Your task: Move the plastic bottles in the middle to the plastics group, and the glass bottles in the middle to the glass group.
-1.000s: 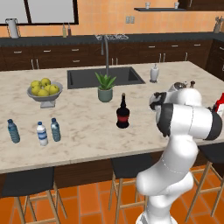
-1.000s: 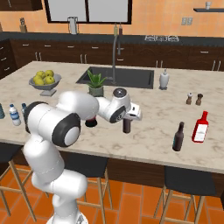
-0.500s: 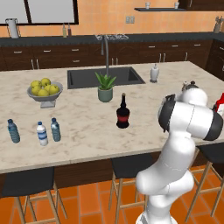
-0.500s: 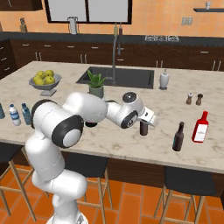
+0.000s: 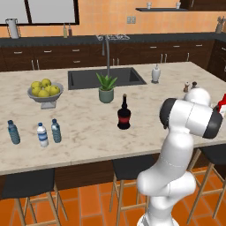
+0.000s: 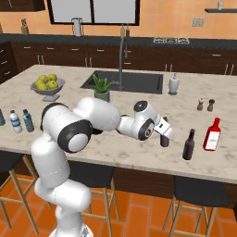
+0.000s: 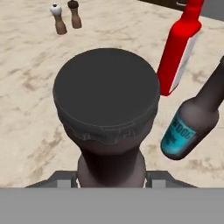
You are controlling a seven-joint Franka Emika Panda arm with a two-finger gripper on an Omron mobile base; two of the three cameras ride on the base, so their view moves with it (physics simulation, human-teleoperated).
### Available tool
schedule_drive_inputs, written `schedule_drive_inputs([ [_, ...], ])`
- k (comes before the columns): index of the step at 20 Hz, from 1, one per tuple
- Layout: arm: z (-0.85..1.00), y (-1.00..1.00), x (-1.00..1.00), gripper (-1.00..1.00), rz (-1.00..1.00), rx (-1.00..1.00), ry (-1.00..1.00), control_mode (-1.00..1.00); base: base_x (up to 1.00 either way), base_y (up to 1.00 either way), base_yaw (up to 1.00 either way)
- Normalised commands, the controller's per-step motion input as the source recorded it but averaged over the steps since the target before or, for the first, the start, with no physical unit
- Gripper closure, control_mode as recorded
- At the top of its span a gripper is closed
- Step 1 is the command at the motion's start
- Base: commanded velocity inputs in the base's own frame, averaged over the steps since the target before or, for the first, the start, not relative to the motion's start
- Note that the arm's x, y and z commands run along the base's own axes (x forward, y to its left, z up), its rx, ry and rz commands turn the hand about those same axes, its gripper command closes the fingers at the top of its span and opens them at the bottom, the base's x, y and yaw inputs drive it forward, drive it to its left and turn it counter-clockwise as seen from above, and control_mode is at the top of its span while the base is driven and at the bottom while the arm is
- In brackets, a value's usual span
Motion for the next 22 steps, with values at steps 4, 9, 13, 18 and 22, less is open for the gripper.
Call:
schedule_drive_inputs([
  [4,0.16,-0.10,-0.27,1.00,-0.18,0.00,-0.01,-1.00,0.00,0.00,0.00],
  [9,0.03,-0.16,-0.21,1.00,-0.14,0.00,-0.01,-1.00,0.00,0.00,0.00],
  [13,0.00,-0.19,-0.02,1.00,-0.14,0.00,-0.04,-1.00,0.00,0.00,0.00],
  [18,0.04,-0.31,-0.06,1.00,-0.13,0.02,-0.01,-1.00,0.00,0.00,0.00],
  [22,0.01,-0.11,0.00,1.00,-0.07,0.02,0.00,-1.00,0.00,0.00,0.00],
])
